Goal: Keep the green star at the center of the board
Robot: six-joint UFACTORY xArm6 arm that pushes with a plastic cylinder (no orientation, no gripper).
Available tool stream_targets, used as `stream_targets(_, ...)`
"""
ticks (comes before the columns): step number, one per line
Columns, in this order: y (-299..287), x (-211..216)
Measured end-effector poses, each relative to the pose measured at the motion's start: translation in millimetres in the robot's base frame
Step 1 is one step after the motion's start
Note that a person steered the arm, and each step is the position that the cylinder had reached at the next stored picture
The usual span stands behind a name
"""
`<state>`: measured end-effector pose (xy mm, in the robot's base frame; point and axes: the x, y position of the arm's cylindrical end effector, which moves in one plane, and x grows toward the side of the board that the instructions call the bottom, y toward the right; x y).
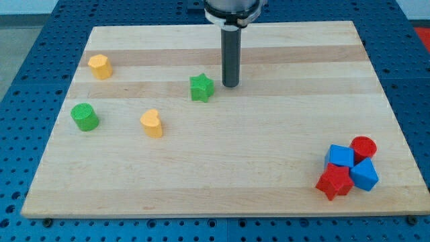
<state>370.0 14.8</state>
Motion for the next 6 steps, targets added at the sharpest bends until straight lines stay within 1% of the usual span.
stream_targets(1, -10.3, 25.5)
stream_targets(2, -28.9, 41.6)
stream_targets(4, -109.8, 65.1)
stream_targets(5, -120.9, 33.4)
stream_targets(6, -60.1, -21.1)
